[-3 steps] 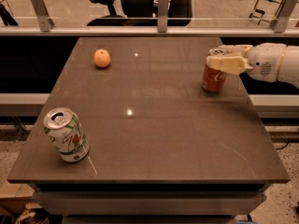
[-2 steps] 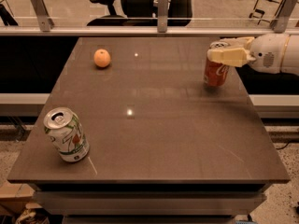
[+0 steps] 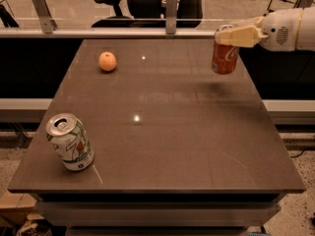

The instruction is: Move coke can near orange

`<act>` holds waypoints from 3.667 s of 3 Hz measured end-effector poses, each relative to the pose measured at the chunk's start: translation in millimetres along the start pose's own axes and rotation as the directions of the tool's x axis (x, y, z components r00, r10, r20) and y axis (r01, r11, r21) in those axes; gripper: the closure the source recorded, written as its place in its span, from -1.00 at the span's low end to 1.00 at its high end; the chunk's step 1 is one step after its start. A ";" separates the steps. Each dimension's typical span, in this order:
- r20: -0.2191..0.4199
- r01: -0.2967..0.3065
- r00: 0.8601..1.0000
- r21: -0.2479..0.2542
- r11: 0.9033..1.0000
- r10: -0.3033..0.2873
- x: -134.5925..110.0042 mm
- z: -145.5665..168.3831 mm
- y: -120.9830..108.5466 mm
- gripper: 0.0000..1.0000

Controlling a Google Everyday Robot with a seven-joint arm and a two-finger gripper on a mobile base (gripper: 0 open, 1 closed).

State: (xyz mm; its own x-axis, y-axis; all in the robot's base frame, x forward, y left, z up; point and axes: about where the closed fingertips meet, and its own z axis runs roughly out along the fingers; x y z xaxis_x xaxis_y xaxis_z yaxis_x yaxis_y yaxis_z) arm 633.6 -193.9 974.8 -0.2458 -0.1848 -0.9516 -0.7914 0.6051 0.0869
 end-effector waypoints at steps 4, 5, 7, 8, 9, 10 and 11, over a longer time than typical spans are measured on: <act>0.038 0.097 0.995 -0.225 0.970 -0.091 -96.3 78.8 37.9 1.00; 0.026 0.105 0.995 -0.287 0.952 -0.101 -101.9 106.7 50.7 1.00; 0.031 0.102 0.995 -0.384 0.918 -0.098 -97.7 148.9 80.2 1.00; 0.036 0.109 0.994 -0.399 0.911 -0.104 -89.3 165.0 86.8 1.00; 0.035 0.110 0.994 -0.397 0.911 -0.105 -70.2 188.8 89.9 1.00; 0.038 0.117 0.993 -0.380 0.917 -0.111 -56.3 206.2 86.2 1.00; 0.057 0.122 0.992 -0.361 0.925 -0.109 -45.6 221.9 77.5 1.00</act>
Offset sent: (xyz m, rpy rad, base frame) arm 0.0360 0.0694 0.0762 0.0414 -0.0541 0.1842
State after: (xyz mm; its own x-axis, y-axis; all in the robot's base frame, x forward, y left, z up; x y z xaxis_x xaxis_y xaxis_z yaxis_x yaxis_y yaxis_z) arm 707.7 33.3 959.5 -0.1256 -0.2056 -0.9705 -0.9638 0.2574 0.0702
